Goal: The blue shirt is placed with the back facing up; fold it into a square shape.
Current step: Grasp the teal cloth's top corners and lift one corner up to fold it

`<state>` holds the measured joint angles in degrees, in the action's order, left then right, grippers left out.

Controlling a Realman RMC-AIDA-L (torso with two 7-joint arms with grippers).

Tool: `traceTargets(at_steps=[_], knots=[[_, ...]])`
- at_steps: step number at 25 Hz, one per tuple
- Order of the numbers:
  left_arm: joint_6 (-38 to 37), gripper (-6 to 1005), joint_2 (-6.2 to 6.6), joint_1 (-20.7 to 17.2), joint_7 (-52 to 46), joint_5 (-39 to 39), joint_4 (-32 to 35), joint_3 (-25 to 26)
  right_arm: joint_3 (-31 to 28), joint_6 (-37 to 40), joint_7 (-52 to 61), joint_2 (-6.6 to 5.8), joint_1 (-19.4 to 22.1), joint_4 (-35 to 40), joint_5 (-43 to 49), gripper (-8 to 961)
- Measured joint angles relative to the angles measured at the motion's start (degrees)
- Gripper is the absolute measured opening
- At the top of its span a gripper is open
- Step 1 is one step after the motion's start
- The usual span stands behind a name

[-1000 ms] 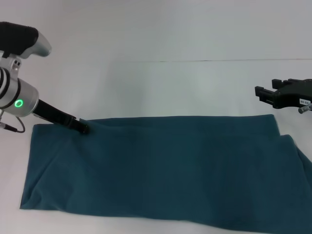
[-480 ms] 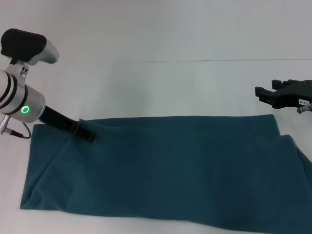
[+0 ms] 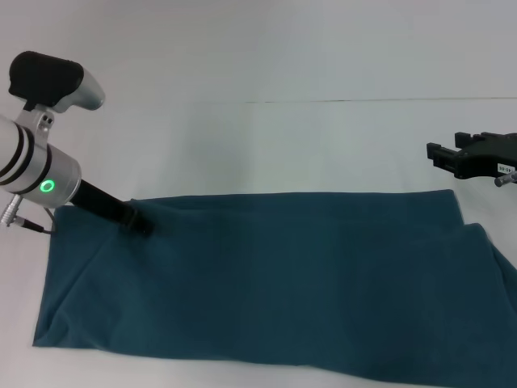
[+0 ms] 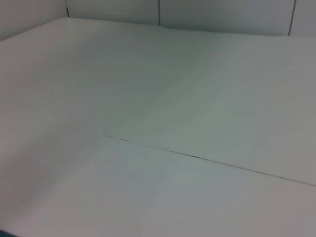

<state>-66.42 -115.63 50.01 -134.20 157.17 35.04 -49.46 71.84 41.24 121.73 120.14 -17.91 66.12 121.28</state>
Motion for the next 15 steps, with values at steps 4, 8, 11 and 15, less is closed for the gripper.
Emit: traceTargets(at_steps=[4, 8, 11, 15], knots=[[-0.2, 542, -0.37, 0.0, 0.4, 0.2, 0.1, 0.0, -0.4, 0.0, 0.0, 0.0, -0.3, -0.5, 0.0, 521], [-0.5, 334, -0.41, 0.0, 0.5, 0.0, 0.1, 0.1, -0.5, 0.0, -0.1, 0.0, -0.4, -0.5, 0.0, 521], [-0.8, 194, -0.41, -0.1, 0.6, 0.0, 0.3, 0.3, -0.5, 0.0, -0.1, 0.0, -0.4, -0.8, 0.0, 520], [-1.1, 113, -0.79, -0.6, 0.5, 0.0, 1.8, 0.6, -0.6, 0.0, -0.1, 0.0, -0.5, -1.1, 0.0, 520]])
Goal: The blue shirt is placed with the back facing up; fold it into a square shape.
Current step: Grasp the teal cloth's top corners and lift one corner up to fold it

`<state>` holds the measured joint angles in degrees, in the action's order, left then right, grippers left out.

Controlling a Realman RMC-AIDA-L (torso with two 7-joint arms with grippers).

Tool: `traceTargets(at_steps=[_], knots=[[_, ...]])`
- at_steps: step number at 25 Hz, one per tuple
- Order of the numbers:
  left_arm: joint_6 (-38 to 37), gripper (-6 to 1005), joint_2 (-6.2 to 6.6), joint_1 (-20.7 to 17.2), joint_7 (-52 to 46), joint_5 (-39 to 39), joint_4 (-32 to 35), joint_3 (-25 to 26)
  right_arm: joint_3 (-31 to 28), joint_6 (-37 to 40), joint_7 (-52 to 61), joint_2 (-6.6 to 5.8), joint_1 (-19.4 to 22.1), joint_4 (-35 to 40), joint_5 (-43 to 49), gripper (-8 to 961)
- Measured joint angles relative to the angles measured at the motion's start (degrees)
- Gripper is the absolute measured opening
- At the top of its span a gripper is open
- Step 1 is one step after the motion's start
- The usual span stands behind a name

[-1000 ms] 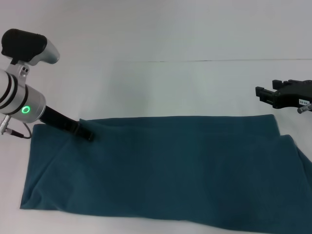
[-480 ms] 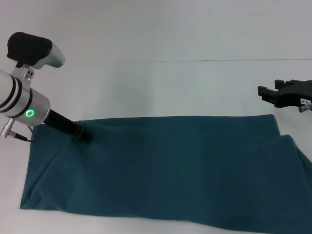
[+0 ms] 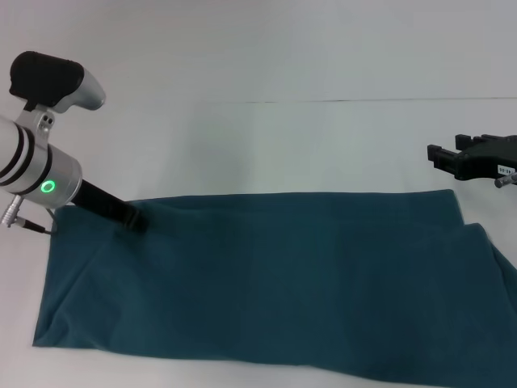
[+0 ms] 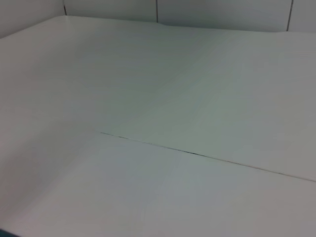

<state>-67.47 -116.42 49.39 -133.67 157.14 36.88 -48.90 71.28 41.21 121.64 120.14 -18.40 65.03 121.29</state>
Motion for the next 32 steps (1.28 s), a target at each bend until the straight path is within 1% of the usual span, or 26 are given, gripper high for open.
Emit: traceTargets(at_steps=[4, 11, 15, 16, 17, 21, 25, 29, 32], knots=[[-0.2, 69, -0.63, -0.8, 0.1, 0.0, 2.0, 0.0, 0.0, 0.0, 0.0, 0.0, 0.0, 0.0, 0.0, 519], [-2.5, 44, -0.74, -1.6, 0.1, -0.2, 4.4, -0.1, -0.1, 0.0, -0.6, 0.0, 0.3, -0.1, -0.8, 518], [-3.6, 35, -1.45, -3.1, 0.0, -0.2, 8.3, 0.0, -0.1, 0.0, -0.9, 0.0, 0.4, -0.1, -1.2, 518], [-4.1, 33, -1.76, -3.9, -0.1, -0.3, 10.5, 0.0, -0.1, 0.0, -1.0, 0.0, 0.5, -0.1, -1.3, 517], [-4.1, 33, -1.76, -3.9, -0.1, -0.3, 10.5, 0.0, -0.1, 0.0, -1.1, 0.0, 0.5, -0.1, -1.3, 517], [-4.8, 34, -2.0, -5.1, -0.7, -0.3, 13.9, 0.0, -0.1, 0.0, -1.2, 0.0, 0.5, -0.1, -1.3, 517], [-5.0, 34, -1.93, -6.1, -1.2, -0.2, 15.9, 0.0, -0.1, 0.1, -1.2, 0.0, 0.5, 0.1, -1.3, 517], [-5.0, 33, -1.66, -6.7, -1.3, -0.3, 16.5, 0.9, -0.1, 0.1, -1.2, 0.0, 0.5, 0.1, -1.4, 518], [-4.9, 33, -1.85, -6.5, -1.5, -0.3, 16.2, 2.6, -0.1, 0.1, -1.2, 0.0, 0.4, 0.0, -1.4, 518]])
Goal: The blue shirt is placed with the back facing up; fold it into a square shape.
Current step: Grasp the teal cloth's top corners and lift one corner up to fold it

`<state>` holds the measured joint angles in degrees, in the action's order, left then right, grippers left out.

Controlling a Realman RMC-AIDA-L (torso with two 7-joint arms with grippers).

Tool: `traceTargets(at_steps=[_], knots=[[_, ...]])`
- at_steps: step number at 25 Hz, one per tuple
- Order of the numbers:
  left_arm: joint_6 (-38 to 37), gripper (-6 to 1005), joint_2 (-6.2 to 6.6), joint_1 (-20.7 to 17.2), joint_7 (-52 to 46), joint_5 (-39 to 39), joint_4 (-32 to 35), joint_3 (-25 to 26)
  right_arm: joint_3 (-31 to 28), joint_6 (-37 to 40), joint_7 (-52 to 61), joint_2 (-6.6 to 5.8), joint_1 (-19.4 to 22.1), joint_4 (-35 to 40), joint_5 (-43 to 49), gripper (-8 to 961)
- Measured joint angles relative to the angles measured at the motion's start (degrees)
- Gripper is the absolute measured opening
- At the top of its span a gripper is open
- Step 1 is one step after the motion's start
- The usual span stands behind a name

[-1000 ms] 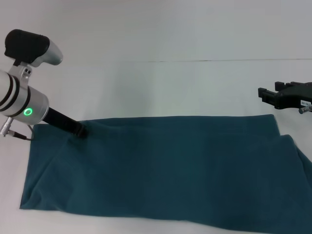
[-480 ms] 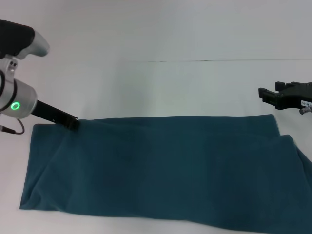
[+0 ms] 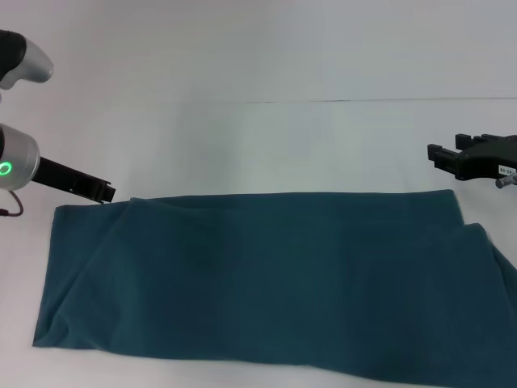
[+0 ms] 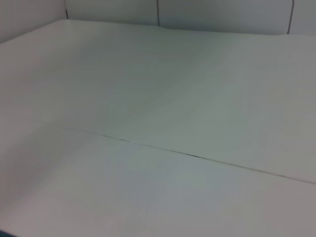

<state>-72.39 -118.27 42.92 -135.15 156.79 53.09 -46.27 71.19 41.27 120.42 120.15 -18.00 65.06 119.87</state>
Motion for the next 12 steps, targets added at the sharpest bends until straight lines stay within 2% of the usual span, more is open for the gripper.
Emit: traceTargets(at_steps=[7, 12], knots=[[-0.9, 71, 0.12, 1.6, -1.3, 0.0, -1.1, -0.2, 0.0, 0.0, -0.3, 0.0, -0.3, -0.3, 0.0, 517], [-1.6, 117, 1.87, 4.4, -2.7, 2.1, -6.5, -0.3, -0.4, -0.1, -1.2, 0.0, -0.5, -1.4, 0.0, 517]])
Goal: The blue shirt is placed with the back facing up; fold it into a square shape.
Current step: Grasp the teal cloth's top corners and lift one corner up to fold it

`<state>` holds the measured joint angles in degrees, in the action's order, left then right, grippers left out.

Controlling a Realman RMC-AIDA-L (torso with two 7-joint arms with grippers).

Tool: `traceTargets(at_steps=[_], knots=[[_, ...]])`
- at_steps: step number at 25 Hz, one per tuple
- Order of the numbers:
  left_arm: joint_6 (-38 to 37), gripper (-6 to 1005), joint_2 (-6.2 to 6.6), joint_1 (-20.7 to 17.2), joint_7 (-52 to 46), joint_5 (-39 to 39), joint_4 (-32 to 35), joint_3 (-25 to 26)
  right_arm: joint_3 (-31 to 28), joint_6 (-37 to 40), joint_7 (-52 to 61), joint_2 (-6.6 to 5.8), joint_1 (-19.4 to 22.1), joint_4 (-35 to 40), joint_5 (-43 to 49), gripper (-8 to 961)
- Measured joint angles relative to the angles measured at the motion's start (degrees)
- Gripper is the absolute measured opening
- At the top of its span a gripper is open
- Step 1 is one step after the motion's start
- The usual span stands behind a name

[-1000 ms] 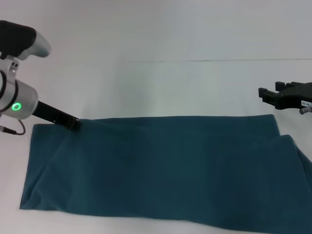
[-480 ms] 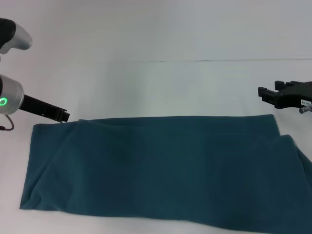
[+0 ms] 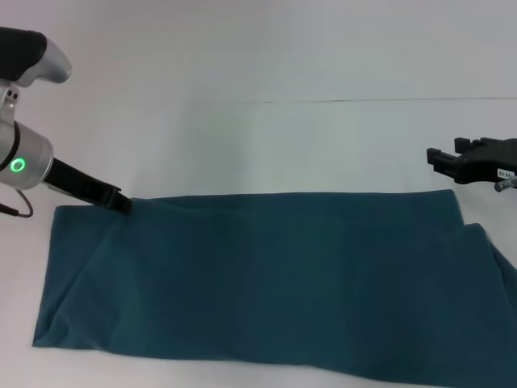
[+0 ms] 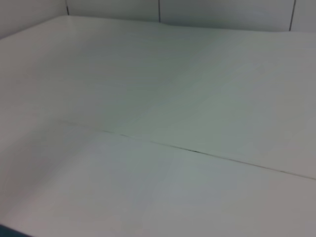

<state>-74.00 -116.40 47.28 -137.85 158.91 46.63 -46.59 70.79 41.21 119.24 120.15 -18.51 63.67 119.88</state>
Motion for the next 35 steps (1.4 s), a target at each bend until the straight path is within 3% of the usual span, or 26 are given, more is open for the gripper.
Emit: traceTargets(at_steps=[2, 8, 10, 16, 26, 35], knots=[[0.1, 136, 0.38, 0.5, -0.2, 0.8, -1.5, 0.0, -0.3, 0.0, -0.5, 0.0, -0.2, -0.7, 0.0, 517], [1.2, 367, 0.47, 0.7, -0.3, 1.8, -3.1, -0.1, -0.9, -0.4, -3.5, 0.0, -0.7, -2.7, -2.6, 518], [1.6, 603, 0.51, 0.7, -0.3, 1.9, -3.7, -0.2, -1.1, -0.5, -4.5, 0.0, -0.8, -3.1, -3.7, 518], [2.0, 826, 0.72, 0.7, 0.2, 2.0, -5.8, -0.2, -1.2, -0.5, -5.1, 0.0, -0.8, -3.3, -4.2, 518], [2.1, 908, 0.17, 0.7, 1.6, 2.0, -6.0, -0.2, -1.2, -0.4, -5.2, 0.0, -0.4, -3.3, -4.2, 518], [2.2, 904, -0.33, 0.6, 2.1, 2.0, -6.3, -2.5, -1.2, -0.4, -5.2, 0.0, -0.3, -3.7, -4.3, 517]])
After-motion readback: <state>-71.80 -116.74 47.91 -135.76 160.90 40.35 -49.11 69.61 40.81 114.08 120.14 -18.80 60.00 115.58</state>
